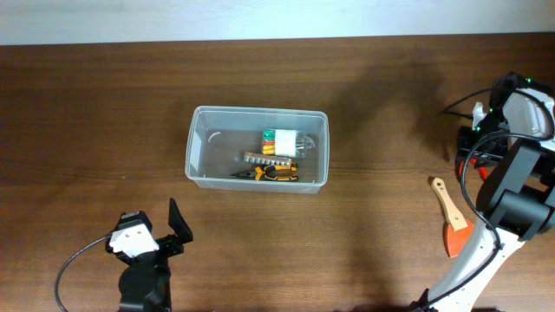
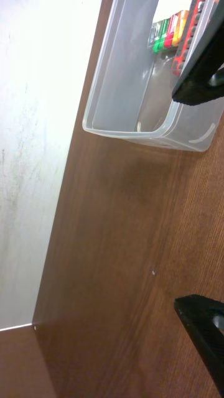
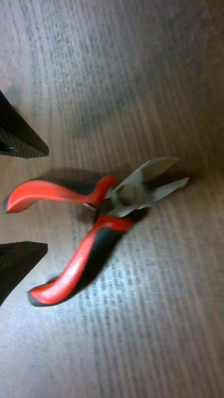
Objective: Pack container
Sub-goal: 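Move the right gripper right and lower onto the red-handled cutters, then grasp the red cutters and carry them over the container, then lower the red cutters into the container and release them, then withdraw the right gripper right toward the orange scraper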
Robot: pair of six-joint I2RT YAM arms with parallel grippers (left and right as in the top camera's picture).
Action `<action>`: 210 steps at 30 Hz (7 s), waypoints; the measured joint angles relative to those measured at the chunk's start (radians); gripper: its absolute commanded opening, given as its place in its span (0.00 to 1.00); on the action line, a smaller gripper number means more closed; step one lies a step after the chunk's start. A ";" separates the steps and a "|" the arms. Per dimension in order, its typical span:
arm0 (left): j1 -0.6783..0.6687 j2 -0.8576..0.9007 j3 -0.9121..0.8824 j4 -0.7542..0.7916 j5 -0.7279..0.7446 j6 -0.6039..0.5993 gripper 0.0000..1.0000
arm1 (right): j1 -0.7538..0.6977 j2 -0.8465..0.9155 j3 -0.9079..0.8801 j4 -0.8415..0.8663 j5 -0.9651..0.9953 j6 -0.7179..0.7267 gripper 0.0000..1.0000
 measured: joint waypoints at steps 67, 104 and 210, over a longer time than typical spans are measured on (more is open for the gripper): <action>0.000 0.000 0.000 0.000 0.000 0.000 0.99 | 0.599 -0.002 0.686 -0.234 -0.049 -0.016 0.04; 0.000 0.000 0.000 0.000 0.000 0.000 0.99 | 1.161 -0.002 0.453 -0.057 -0.040 -0.125 0.04; 0.000 0.000 0.000 0.000 0.000 0.000 0.99 | 0.095 -0.164 0.125 -0.349 -0.138 -0.035 0.89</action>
